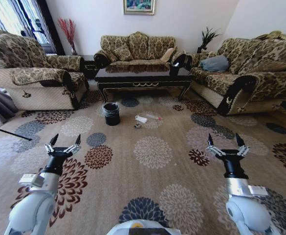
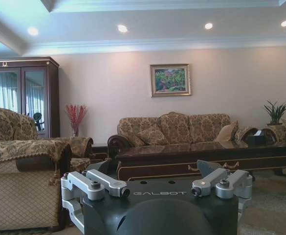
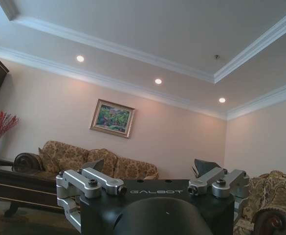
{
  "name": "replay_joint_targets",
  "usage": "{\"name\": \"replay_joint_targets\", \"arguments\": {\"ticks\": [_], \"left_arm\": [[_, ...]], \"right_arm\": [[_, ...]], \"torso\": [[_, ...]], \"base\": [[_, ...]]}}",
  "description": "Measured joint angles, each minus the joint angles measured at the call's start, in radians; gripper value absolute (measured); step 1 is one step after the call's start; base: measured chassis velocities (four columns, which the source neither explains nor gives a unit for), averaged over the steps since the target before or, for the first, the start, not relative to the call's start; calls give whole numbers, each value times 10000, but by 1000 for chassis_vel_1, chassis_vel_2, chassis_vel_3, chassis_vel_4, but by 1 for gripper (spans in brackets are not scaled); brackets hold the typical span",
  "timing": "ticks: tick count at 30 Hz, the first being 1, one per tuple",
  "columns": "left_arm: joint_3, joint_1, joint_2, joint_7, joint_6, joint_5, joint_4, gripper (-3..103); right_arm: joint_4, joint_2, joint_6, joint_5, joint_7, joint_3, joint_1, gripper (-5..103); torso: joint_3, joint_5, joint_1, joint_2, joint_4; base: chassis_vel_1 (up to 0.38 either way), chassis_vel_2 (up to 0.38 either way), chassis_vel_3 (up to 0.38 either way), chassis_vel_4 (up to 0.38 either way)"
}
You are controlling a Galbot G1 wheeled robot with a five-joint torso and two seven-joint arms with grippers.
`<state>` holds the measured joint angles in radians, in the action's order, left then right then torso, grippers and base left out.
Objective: Move to the front of the table and pick up the trash from the floor, then place it into the trash bin.
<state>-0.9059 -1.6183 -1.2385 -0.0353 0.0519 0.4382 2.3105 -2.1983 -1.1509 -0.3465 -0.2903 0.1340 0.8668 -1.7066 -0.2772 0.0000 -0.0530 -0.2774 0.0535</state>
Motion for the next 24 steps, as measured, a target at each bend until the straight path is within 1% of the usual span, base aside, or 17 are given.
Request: {"name": "replay_joint_targets", "arguments": {"ticks": [2,6,12,18,20,24], "left_arm": [[6,26,-24,0,7,15,15,100],[5,63,-79,50,207,71,122,100],[5,-147,-233,205,512,-188,219,100],[-40,-227,-262,324,751,-201,447,100],[-51,-265,-273,325,755,-201,482,100],[-56,-431,-423,321,749,-259,593,100]], "right_arm": [[16,-16,0,17,-11,-19,-44,100],[112,8,-11,106,-50,-30,-170,100],[230,-64,51,118,-45,-172,-402,100],[162,-146,198,19,-35,-305,-429,100],[163,-166,191,31,-12,-326,-434,100],[285,-205,-141,131,-124,-364,-481,100]], "torso": [[29,2,9,40,1],[111,1,50,161,1],[235,0,103,338,0],[357,0,146,504,1],[377,0,157,534,0],[483,0,187,672,1]], "base": [[0,0,0,0],[0,0,0,0],[0,0,0,0],[0,0,0,0],[0,0,0,0],[0,0,0,0]]}}
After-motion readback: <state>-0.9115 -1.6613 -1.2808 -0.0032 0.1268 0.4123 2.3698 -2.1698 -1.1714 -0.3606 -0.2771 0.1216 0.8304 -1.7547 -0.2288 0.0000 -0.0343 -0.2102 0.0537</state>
